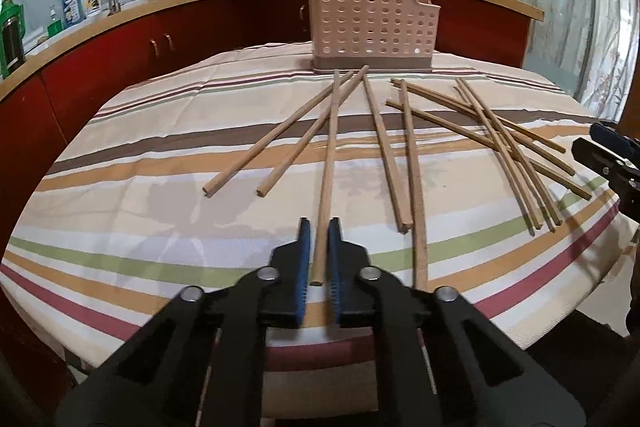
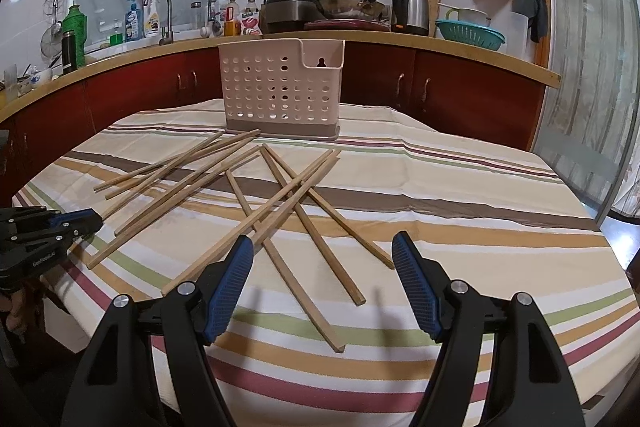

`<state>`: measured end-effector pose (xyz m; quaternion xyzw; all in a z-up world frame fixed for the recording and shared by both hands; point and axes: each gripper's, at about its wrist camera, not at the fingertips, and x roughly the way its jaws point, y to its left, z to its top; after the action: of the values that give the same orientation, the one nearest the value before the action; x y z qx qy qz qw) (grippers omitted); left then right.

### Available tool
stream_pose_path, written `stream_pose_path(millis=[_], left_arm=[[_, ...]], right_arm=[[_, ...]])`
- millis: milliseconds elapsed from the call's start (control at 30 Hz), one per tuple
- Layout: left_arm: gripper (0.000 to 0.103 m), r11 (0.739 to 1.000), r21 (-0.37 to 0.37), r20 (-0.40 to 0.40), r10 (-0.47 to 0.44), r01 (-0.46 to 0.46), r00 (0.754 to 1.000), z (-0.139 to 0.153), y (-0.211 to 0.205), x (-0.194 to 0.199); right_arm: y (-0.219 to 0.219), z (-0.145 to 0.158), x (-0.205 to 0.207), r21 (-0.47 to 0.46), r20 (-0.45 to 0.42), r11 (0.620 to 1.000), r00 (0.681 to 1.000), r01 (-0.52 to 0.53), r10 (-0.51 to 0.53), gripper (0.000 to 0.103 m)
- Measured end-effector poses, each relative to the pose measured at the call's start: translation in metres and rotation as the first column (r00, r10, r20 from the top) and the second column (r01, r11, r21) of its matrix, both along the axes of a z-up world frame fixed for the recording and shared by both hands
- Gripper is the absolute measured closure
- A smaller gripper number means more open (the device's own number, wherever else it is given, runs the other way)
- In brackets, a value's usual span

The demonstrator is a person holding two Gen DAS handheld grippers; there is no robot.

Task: Organize utensils
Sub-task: 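Close the left tool on a wooden chopstick while the right tool grasps another chopstick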

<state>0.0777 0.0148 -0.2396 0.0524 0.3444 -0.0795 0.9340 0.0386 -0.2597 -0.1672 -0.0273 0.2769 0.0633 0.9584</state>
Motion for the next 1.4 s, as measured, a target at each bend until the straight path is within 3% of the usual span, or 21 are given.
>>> stream_pose_path(millis=[300, 700, 933, 1100, 1200, 1400], left_arm=[[0.096, 1.0, -0.004, 0.018, 0.02, -0.02, 1.0, 0.002, 0.004, -0.003], [0.096, 1.0, -0.002, 0.02, 0.024, -0.024, 1.0, 0.002, 0.009, -0.008], [0.096, 1.0, -0.003, 0.02, 0.026, -0.026, 0.999, 0.002, 0.009, -0.008], [0.096, 1.0, 0.006, 0.015, 0.027, -0.027, 1.0, 0.0, 0.008, -0.008], [0.096, 1.0, 0.007, 0.015, 0.026, -0.026, 1.0, 0.0, 0.008, -0.008], [0.096, 1.0, 0.015, 0.026, 0.027, -0.028, 0.999, -0.003, 0.007, -0.009]], right_arm=[[0.019, -0.003, -0.005, 0.013, -0.014, 0.998, 0.998, -0.058, 0.058, 0.035], [0.047, -0.026, -0.004, -0.047, -0.113, 0.99, 0.985, -0.136, 0.13, 0.055], [0.026, -0.028, -0.007, 0.001, -0.117, 0.995, 0.988, -0.103, 0.102, 0.073], [0.024, -0.029, -0.008, 0.011, -0.109, 0.993, 0.987, -0.114, 0.115, 0.075], [0.022, -0.028, -0.008, 0.027, -0.112, 0.992, 0.986, -0.122, 0.125, 0.091], [0.016, -0.025, -0.009, 0.047, -0.108, 0.994, 0.989, -0.099, 0.103, 0.095]])
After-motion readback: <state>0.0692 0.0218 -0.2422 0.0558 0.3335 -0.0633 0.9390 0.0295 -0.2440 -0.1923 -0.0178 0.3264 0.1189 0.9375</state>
